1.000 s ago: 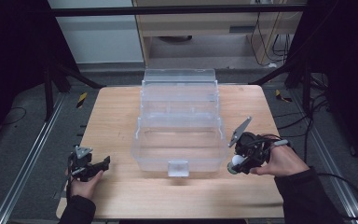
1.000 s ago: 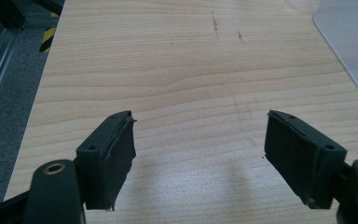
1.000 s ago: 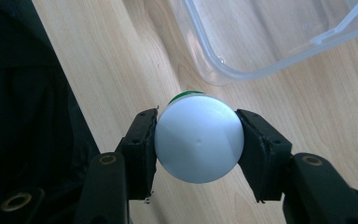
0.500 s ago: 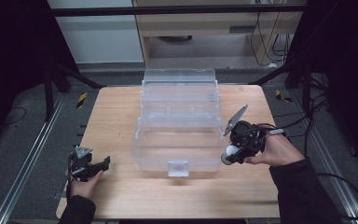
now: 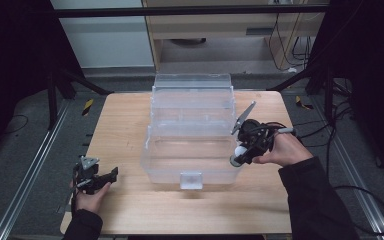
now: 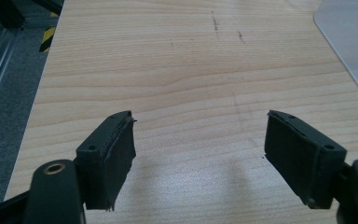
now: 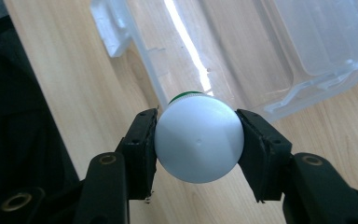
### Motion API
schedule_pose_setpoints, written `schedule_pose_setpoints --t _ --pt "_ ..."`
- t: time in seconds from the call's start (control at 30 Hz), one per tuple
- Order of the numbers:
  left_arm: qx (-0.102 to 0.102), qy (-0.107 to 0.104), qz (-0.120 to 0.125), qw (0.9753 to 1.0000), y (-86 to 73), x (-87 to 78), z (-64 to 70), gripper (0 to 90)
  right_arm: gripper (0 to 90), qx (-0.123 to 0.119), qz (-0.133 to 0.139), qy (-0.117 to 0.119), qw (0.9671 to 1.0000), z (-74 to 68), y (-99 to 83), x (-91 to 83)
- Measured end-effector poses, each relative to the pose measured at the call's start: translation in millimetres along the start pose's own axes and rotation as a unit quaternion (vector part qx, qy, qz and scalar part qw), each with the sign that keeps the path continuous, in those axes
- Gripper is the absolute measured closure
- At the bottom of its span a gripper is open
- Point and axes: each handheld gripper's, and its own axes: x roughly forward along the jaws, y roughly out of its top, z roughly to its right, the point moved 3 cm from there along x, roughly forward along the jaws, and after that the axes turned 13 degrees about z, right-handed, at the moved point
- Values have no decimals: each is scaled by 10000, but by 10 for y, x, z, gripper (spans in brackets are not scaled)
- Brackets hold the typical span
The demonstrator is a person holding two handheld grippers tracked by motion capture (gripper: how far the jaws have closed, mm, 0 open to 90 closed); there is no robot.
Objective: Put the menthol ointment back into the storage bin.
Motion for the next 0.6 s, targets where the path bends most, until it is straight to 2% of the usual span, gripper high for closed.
schedule_pose_setpoints --t 0.3,0.6 --pt "28 7 2 10000 5 10 12 238 504 101 25 -82 9999 133 57 178" --pt "23 11 16 10000 6 8 7 239 504 12 -87 -106 9999 200 69 398"
